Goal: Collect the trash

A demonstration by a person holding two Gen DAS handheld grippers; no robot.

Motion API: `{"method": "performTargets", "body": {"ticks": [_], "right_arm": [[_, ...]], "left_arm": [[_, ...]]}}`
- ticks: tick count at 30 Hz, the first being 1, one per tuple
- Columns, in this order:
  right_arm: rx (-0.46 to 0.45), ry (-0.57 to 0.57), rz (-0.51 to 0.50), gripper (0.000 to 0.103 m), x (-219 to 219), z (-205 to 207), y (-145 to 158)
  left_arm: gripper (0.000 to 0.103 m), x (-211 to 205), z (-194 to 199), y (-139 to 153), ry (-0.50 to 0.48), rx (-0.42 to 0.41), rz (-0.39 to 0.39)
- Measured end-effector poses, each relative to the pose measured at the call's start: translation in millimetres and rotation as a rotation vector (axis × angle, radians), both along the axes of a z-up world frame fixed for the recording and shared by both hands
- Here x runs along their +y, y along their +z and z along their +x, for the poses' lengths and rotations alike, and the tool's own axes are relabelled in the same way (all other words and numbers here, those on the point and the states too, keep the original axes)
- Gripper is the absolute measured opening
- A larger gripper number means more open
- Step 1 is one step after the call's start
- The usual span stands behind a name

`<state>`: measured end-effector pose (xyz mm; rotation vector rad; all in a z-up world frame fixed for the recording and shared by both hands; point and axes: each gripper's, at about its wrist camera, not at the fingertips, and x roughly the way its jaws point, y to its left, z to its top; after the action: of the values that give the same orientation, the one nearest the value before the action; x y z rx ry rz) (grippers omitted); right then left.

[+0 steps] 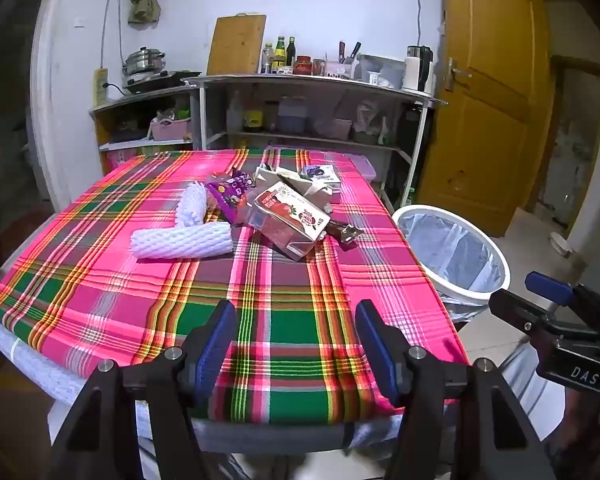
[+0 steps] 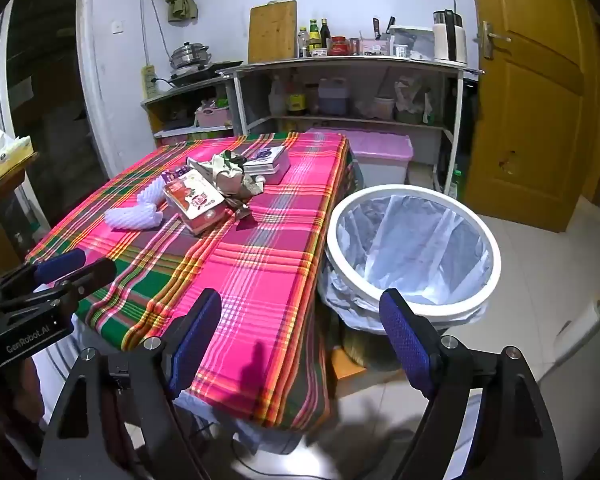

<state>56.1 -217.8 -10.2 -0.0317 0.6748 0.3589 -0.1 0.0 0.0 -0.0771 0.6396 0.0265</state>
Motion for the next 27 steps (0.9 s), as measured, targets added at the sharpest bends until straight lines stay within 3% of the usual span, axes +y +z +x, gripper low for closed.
{"method": "performTargets", "body": {"ticks": [27], "right_arm": [[-0.008,-0.001,-0.009,0.081,-0.8,-0.4,0.1]], "left_arm": [[0.062,-1.5,0.5,-2.0,-0.005,0.003,-0.011]]}}
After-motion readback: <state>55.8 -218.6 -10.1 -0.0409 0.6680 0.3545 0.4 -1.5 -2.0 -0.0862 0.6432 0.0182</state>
